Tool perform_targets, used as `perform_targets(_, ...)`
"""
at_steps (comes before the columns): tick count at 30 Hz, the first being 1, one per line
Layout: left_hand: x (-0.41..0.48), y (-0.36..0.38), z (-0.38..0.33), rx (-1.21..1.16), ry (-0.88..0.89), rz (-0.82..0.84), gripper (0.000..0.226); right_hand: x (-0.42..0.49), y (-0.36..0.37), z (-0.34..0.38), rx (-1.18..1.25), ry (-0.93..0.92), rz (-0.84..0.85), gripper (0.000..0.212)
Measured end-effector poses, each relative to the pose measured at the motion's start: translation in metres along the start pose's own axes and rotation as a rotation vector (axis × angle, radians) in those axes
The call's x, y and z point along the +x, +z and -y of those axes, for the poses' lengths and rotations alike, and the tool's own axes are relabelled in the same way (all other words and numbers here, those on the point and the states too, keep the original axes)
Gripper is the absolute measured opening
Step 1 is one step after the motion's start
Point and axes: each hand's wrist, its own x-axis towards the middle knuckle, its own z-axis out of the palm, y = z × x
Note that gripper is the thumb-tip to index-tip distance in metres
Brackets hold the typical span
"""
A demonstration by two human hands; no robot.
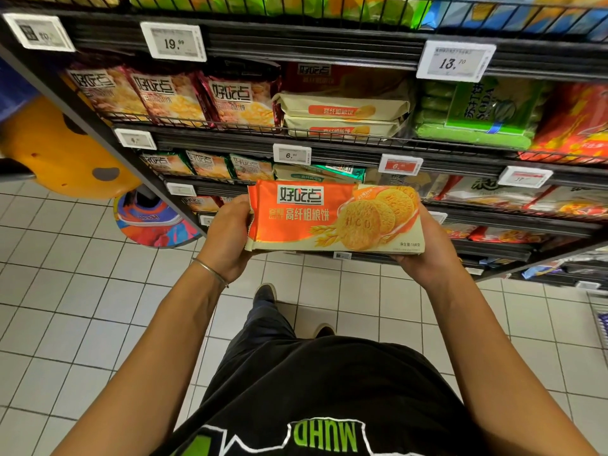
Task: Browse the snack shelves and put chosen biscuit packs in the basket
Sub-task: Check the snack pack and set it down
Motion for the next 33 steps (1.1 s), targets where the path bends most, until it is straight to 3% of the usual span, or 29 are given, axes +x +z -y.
perform_targets(6, 0.000, 0.002, 0.000, -0.169, -0.055, 0.060, 0.062, -0.006, 0.002, 0.003, -0.029, -0.024, 0.025, 0.050)
perform_targets(15, -0.007, 0.004, 0.002, -0.046, 0.297, -0.041, 0.060, -0.016, -0.003, 0.008, -0.092, -0.141, 0.323, 0.050)
perform_targets(20, -0.014, 0.004, -0.002, -0.043, 0.401, -0.057, 0.069, -0.025, 0.001, 0.010, -0.099, -0.173, 0.433, 0.090)
perform_targets(22, -0.014, 0.006, -0.001, -0.066, 0.408, -0.045, 0.081, -0.027, 0.005, 0.009, -0.139, -0.177, 0.449, 0.094)
perform_targets(26, -0.017, 0.011, 0.000, -0.086, 0.393, -0.011, 0.098, -0.028, 0.014, 0.001, -0.259, -0.234, 0.304, 0.054)
perform_targets(29, -0.018, 0.017, 0.003, -0.069, 0.371, -0.009, 0.104, -0.031, 0.025, -0.001, -0.244, -0.259, 0.152, 0.068)
perform_targets(33, -0.017, 0.020, 0.006, -0.058, 0.307, -0.007, 0.086, -0.033, 0.031, 0.001, -0.238, -0.316, 0.086, 0.080)
